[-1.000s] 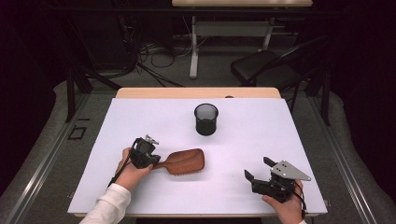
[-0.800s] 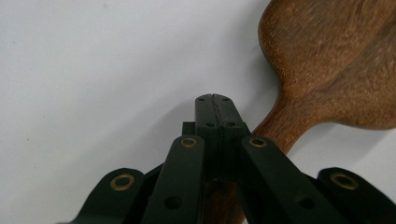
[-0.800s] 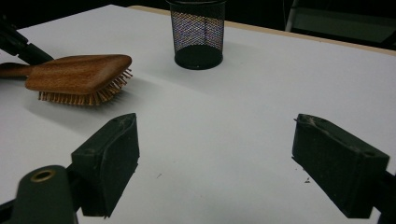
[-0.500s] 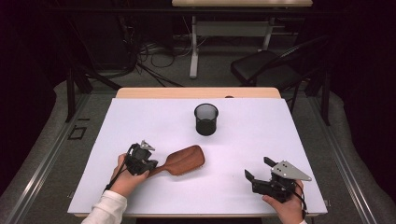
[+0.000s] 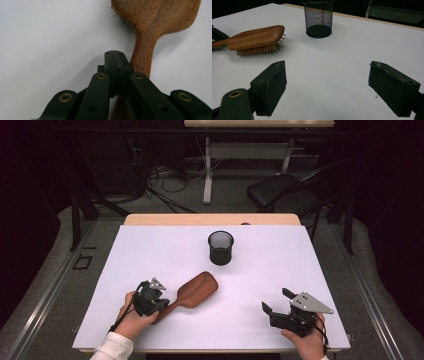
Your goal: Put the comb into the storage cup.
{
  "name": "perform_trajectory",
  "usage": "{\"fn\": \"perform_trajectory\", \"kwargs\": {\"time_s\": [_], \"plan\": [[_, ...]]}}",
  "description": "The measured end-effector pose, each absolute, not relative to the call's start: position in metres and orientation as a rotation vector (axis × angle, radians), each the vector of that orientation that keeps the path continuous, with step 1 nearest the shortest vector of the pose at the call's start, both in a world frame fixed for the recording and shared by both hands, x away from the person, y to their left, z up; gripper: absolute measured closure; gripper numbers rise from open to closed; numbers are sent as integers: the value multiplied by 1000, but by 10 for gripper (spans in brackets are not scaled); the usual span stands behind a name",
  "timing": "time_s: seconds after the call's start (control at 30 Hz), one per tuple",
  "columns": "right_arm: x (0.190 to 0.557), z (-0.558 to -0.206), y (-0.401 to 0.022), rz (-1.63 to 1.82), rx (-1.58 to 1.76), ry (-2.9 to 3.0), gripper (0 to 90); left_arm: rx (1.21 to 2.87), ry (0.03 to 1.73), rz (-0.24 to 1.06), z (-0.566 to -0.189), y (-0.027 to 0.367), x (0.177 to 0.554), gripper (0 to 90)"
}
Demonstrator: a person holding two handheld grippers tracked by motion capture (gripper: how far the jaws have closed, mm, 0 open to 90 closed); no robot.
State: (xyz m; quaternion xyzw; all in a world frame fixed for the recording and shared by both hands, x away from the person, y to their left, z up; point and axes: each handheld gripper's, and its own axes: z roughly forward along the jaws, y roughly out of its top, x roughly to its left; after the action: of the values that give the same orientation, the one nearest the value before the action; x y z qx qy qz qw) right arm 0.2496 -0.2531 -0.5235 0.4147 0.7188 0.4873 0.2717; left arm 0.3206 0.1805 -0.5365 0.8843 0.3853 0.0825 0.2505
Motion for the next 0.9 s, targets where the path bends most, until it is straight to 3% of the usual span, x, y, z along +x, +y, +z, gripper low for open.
{"fn": "perform_trajectory", "kwargs": {"time_s": [0.9], "plan": [[250, -524, -253, 1317, 1111, 1935, 145, 2409, 1024, 222, -538, 175, 315, 880]]}}
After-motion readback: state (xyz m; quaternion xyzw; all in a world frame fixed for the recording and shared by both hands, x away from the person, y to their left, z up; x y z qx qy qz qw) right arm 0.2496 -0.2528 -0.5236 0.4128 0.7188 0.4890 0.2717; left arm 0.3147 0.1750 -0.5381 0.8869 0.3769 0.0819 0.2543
